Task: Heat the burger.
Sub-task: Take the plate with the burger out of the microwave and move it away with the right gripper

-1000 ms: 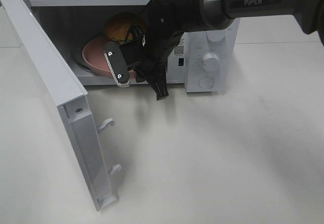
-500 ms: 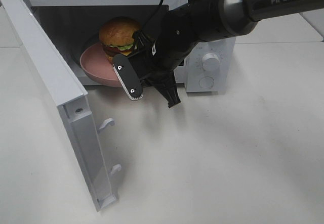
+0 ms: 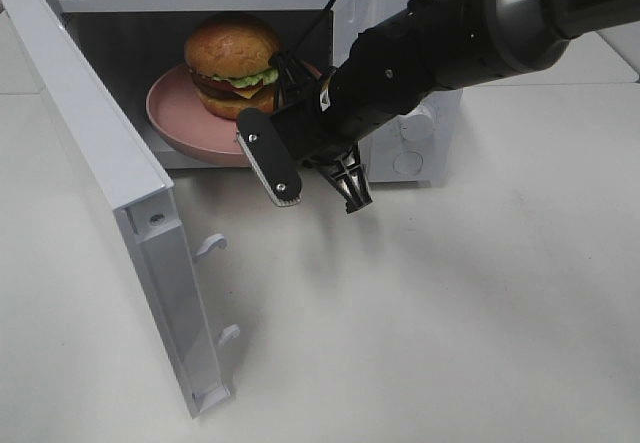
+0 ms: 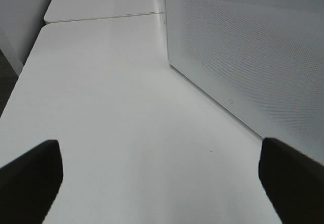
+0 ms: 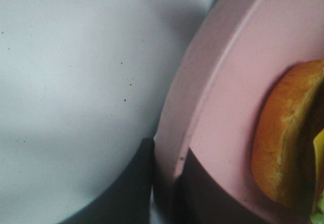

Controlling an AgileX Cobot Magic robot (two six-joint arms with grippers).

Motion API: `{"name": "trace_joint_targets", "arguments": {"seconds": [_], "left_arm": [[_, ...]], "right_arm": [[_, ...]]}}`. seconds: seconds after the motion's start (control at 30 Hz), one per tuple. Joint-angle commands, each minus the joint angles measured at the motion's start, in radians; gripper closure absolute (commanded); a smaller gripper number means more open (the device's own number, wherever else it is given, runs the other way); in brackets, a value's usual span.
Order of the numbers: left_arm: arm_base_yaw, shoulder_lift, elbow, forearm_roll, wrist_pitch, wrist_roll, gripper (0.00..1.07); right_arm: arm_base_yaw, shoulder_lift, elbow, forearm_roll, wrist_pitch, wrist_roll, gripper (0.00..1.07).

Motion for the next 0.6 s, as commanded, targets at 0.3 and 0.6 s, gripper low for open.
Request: {"name": "trace_joint_targets", "arguments": {"seconds": [0.3,0.6], "left_arm": [[0.005,-0.018,0.003,-0.001,0.0,-0.003,0.09],[0.005,-0.018,0.003,-0.001,0.0,-0.003,0.09]], "right_arm": [[-0.03,-0.114,0.082,-0.003,-0.044,-0.021,1.07],[-0.027,-0.195,0.192,-0.014,-0.068,-0.022,1.07]]}}
